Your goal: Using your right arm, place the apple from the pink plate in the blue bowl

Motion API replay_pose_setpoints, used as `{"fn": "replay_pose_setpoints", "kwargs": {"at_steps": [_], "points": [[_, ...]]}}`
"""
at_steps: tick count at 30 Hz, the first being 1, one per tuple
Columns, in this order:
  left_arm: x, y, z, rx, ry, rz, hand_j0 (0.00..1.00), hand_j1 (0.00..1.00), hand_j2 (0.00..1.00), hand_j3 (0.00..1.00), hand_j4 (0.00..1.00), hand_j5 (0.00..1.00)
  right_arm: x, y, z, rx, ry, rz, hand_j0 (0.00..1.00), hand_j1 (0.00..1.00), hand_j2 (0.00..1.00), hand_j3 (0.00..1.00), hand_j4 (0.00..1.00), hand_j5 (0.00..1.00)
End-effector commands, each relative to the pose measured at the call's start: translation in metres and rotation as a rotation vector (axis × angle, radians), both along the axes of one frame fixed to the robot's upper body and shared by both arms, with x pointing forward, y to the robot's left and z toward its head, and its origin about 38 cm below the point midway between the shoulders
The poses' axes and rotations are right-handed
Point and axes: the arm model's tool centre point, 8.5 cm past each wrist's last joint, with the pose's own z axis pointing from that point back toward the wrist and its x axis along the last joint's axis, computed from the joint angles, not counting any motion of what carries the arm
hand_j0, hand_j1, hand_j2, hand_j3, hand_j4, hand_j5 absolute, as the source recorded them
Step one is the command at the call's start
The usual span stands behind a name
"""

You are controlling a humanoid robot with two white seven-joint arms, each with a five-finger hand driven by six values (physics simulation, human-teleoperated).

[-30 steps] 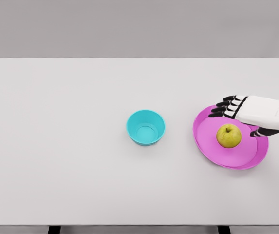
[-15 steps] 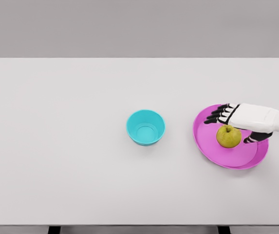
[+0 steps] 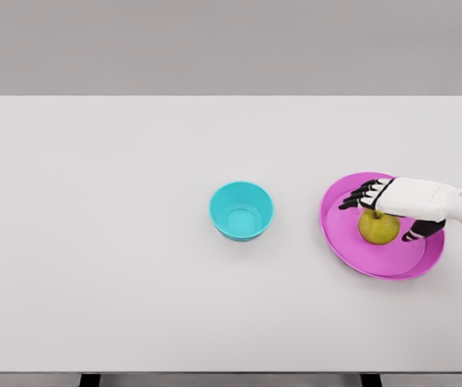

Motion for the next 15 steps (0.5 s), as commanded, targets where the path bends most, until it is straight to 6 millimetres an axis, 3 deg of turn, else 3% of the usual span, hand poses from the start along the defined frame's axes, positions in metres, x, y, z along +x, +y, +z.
{"fn": "replay_pose_setpoints", "kwargs": {"at_steps": [1,9,10,13,15], "points": [[0.0000,0.0001,0.0000,0.000,0.000,0.001,1.00,1.00,1.00,1.00,1.00,1.00,-0.0018,0.0041,-0.0153,0.007,0.041,0.001,1.00,1.00,1.00,1.00,1.00,1.00],[-0.0001,0.0001,0.0000,0.000,0.001,0.001,1.00,1.00,1.00,1.00,1.00,1.00,-0.0021,0.0038,-0.0156,0.005,0.043,0.001,0.99,0.99,0.99,0.99,0.99,0.99],[0.0000,0.0001,0.0000,0.000,0.000,0.001,1.00,1.00,1.00,1.00,1.00,1.00,-0.0027,0.0043,-0.0164,0.005,0.045,0.003,0.85,0.85,0.85,0.85,0.85,0.85],[-0.0001,0.0001,0.0000,0.000,0.001,0.001,1.00,1.00,1.00,1.00,1.00,1.00,-0.0029,0.0051,-0.0159,0.006,0.043,0.006,0.64,0.64,0.64,0.64,0.64,0.64],[0.0000,0.0001,0.0000,0.000,0.000,0.001,1.00,1.00,1.00,1.00,1.00,1.00,-0.0030,0.0046,-0.0157,0.004,0.043,0.005,0.60,0.60,0.60,0.60,0.60,0.60]]}}
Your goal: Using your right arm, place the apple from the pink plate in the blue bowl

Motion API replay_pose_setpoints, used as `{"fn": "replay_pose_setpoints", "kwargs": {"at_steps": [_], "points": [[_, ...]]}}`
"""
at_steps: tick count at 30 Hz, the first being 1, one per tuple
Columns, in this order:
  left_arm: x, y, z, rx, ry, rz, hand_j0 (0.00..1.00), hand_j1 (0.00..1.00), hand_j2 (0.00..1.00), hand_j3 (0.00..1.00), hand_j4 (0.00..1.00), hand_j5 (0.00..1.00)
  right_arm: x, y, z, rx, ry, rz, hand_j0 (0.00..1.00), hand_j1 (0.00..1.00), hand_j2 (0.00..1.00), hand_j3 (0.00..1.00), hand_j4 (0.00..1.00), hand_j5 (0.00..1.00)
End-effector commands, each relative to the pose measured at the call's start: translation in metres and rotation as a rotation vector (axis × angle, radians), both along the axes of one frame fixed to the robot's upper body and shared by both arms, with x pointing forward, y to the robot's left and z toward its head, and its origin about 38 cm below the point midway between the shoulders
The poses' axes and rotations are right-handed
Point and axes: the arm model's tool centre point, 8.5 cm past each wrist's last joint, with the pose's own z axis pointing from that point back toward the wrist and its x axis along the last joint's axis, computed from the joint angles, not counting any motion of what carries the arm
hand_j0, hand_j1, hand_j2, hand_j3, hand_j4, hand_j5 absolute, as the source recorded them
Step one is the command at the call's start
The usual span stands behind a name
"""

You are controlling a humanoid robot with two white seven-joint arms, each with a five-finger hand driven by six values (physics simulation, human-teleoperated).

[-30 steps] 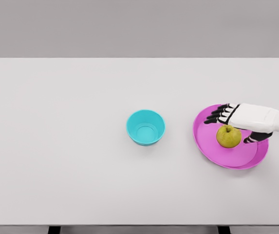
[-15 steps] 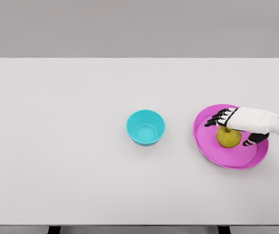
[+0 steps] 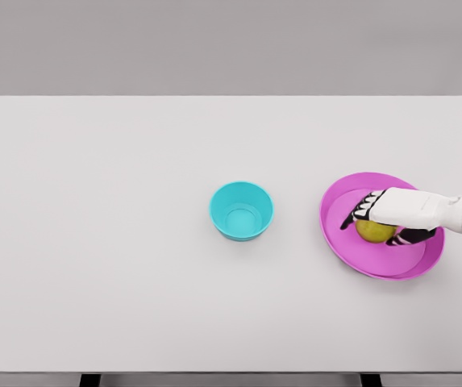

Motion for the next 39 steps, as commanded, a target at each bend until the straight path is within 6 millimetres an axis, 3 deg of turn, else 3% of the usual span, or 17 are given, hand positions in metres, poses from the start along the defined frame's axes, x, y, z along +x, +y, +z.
{"fn": "replay_pose_setpoints", "kwargs": {"at_steps": [1,5,10,22,32,39], "points": [[0.000,0.000,0.000,0.000,-0.001,0.001,1.00,1.00,1.00,1.00,1.00,1.00,0.000,0.000,0.001,0.005,0.001,-0.002,0.59,0.59,0.59,0.59,0.59,0.59],[0.000,0.000,0.000,0.000,0.001,0.000,1.00,1.00,1.00,1.00,1.00,1.00,0.000,0.000,0.001,0.004,0.001,-0.002,0.54,0.54,0.54,0.54,0.54,0.54],[0.000,0.000,0.000,0.000,0.001,0.001,1.00,1.00,1.00,1.00,1.00,1.00,0.000,0.002,0.007,0.007,-0.015,0.008,0.54,0.54,0.54,0.54,0.54,0.54],[0.001,0.000,0.000,-0.001,-0.002,0.001,1.00,1.00,1.00,1.00,1.00,1.00,0.010,0.022,0.044,0.037,-0.113,0.065,0.54,0.54,0.54,0.54,0.54,0.54],[0.000,0.000,0.000,0.000,0.001,0.000,1.00,1.00,1.00,1.00,1.00,1.00,0.009,0.080,0.068,0.146,-0.202,0.193,0.54,0.54,0.54,0.54,0.54,0.54],[0.000,0.000,0.000,0.000,0.001,0.000,1.00,1.00,1.00,1.00,1.00,1.00,0.012,0.106,0.073,0.202,-0.223,0.235,0.54,0.54,0.54,0.54,0.54,0.54]]}}
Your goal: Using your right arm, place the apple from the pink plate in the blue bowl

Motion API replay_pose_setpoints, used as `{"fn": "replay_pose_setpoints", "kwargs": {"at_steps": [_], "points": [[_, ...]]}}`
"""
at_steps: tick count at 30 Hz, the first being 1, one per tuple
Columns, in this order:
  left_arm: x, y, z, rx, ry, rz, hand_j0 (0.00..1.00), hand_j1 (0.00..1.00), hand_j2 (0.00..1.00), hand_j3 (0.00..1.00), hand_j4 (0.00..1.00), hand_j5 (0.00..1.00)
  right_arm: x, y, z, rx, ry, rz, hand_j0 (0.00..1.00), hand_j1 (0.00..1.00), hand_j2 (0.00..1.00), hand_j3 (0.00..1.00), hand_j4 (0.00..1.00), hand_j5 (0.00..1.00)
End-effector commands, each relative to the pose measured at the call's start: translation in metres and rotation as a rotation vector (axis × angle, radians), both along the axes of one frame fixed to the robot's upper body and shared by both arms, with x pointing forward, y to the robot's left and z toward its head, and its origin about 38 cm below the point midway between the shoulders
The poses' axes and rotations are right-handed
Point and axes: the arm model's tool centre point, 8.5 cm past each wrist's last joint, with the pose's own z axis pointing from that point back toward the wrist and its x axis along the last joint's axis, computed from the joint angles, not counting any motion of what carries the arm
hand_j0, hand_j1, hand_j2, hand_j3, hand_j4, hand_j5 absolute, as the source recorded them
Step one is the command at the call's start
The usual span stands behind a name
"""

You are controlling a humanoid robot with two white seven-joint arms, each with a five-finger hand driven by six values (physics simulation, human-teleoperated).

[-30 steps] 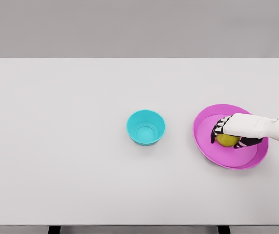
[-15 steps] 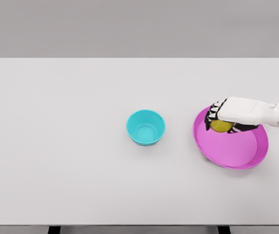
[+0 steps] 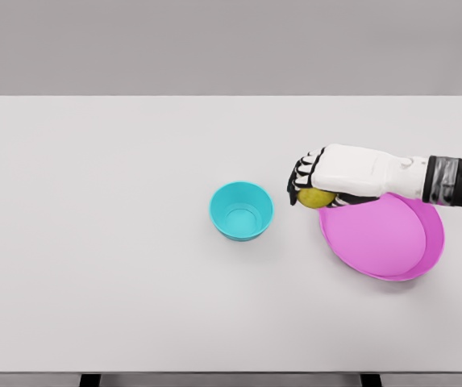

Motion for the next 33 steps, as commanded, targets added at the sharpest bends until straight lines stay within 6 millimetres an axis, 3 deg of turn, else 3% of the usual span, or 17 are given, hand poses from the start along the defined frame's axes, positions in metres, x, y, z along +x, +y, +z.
{"fn": "replay_pose_setpoints", "kwargs": {"at_steps": [1,12,21,33], "points": [[0.001,0.000,0.000,-0.001,-0.002,0.001,1.00,1.00,1.00,1.00,1.00,1.00,0.000,0.010,0.000,0.030,0.002,0.016,0.54,0.54,0.54,0.54,0.54,0.54],[0.000,0.000,0.000,0.000,0.001,0.000,1.00,1.00,1.00,1.00,1.00,1.00,0.005,0.067,0.000,0.101,-0.028,0.101,0.54,0.54,0.54,0.54,0.54,0.54],[0.000,0.000,0.000,0.000,0.001,0.000,1.00,1.00,1.00,1.00,1.00,1.00,0.017,0.089,-0.029,0.052,0.005,0.093,0.54,0.54,0.54,0.54,0.54,0.54],[0.000,0.000,0.000,0.000,-0.001,0.000,1.00,1.00,1.00,1.00,1.00,1.00,0.021,0.103,-0.038,0.024,0.027,0.116,0.54,0.54,0.54,0.54,0.54,0.54]]}}
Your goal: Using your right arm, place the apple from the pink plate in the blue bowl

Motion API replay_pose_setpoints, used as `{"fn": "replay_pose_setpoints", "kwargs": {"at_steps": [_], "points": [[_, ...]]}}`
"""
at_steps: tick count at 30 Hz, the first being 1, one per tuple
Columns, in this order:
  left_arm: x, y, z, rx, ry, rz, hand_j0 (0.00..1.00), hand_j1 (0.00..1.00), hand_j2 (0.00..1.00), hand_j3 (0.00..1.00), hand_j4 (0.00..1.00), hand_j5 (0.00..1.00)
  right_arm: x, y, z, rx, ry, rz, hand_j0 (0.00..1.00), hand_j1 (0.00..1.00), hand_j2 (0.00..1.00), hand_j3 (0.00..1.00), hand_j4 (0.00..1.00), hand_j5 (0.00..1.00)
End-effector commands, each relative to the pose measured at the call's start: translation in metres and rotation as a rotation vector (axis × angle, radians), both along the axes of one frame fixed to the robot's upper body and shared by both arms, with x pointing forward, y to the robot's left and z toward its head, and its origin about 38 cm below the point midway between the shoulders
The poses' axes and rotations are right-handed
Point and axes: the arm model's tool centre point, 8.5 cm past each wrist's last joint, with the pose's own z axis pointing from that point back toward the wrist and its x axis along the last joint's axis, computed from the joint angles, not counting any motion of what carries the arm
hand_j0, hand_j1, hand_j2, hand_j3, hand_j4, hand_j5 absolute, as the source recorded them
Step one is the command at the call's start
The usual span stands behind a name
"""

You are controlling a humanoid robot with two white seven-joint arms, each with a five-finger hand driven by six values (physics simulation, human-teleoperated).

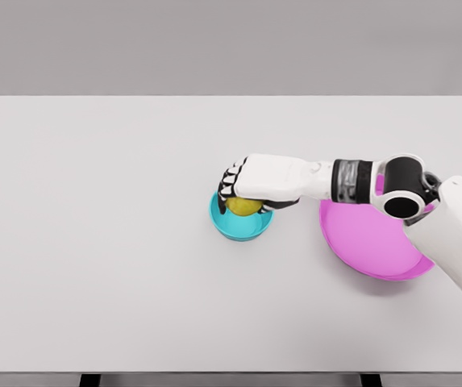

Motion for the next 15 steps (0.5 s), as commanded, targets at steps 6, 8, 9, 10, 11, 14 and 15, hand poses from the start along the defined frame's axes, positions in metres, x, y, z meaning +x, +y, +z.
{"fn": "replay_pose_setpoints", "kwargs": {"at_steps": [6,8,9,10,11,14,15], "points": [[-0.0002,0.0000,0.0000,0.000,0.001,0.000,1.00,1.00,1.00,1.00,1.00,1.00,0.0015,0.0008,-0.0043,0.002,0.017,-0.006,1.00,1.00,1.00,1.00,1.00,1.00],[-0.0002,0.0001,0.0000,0.000,0.001,0.001,1.00,1.00,1.00,1.00,1.00,1.00,0.0013,0.0014,-0.0030,0.003,0.013,-0.003,1.00,1.00,1.00,1.00,1.00,1.00],[-0.0002,0.0001,0.0000,0.000,0.001,0.001,1.00,1.00,1.00,1.00,1.00,1.00,0.0013,0.0014,-0.0030,0.003,0.013,-0.003,1.00,1.00,1.00,1.00,1.00,1.00],[0.0000,0.0001,0.0000,0.000,0.000,0.001,1.00,1.00,1.00,1.00,1.00,1.00,0.0018,0.0015,-0.0017,0.003,0.010,-0.003,1.00,1.00,1.00,1.00,1.00,1.00],[-0.0002,0.0001,0.0000,0.000,0.001,0.001,1.00,1.00,1.00,1.00,1.00,1.00,0.0021,0.0015,-0.0011,0.003,0.009,-0.003,1.00,1.00,1.00,1.00,1.00,1.00],[-0.0001,0.0000,0.0000,0.000,0.000,0.000,1.00,1.00,1.00,1.00,1.00,1.00,0.0011,0.0023,0.0020,0.006,0.001,0.002,1.00,1.00,1.00,1.00,1.00,1.00],[0.0003,0.0000,0.0000,-0.001,0.000,0.001,1.00,1.00,1.00,1.00,1.00,1.00,0.0014,0.0020,0.0057,0.010,-0.007,0.003,1.00,1.00,1.00,1.00,1.00,1.00]]}}
